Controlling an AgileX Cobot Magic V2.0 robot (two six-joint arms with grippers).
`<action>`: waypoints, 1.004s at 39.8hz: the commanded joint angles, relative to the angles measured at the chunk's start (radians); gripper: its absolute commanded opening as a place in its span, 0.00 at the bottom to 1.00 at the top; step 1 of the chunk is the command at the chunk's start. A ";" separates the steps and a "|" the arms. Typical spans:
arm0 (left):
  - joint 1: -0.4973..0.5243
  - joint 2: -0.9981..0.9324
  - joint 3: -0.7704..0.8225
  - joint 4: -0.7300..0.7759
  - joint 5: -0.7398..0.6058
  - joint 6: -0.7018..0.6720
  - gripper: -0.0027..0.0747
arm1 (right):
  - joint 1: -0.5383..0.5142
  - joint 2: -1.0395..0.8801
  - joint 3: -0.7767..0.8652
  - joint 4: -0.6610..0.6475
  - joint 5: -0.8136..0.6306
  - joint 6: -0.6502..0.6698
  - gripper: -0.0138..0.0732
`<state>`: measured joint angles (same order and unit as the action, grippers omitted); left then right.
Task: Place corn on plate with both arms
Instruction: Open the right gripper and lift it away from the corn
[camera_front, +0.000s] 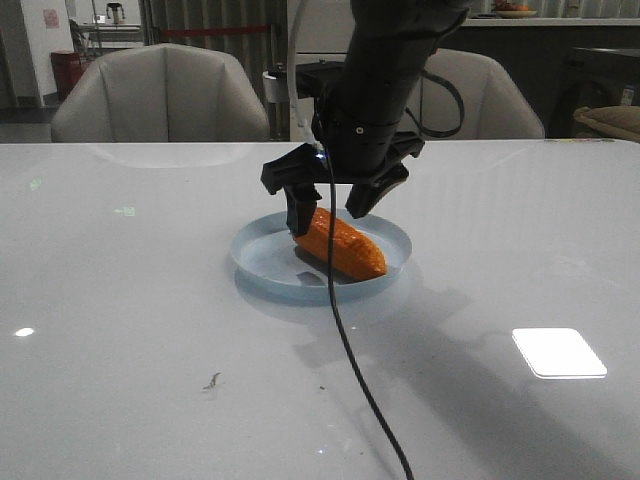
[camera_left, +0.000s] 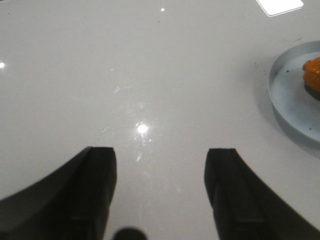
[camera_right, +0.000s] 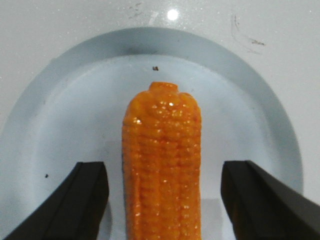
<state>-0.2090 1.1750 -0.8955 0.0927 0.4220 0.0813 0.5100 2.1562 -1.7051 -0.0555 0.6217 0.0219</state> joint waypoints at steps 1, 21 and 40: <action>0.001 -0.025 -0.028 0.001 -0.077 -0.002 0.62 | -0.003 -0.081 -0.071 -0.014 0.028 -0.012 0.84; 0.001 -0.025 -0.028 0.001 -0.106 -0.002 0.62 | -0.131 -0.419 -0.197 -0.027 0.218 0.081 0.84; 0.001 -0.025 -0.028 -0.001 -0.104 -0.002 0.62 | -0.382 -0.858 0.343 -0.027 0.117 0.077 0.84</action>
<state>-0.2090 1.1750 -0.8955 0.0927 0.3938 0.0813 0.1570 1.4128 -1.4672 -0.0732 0.8542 0.1027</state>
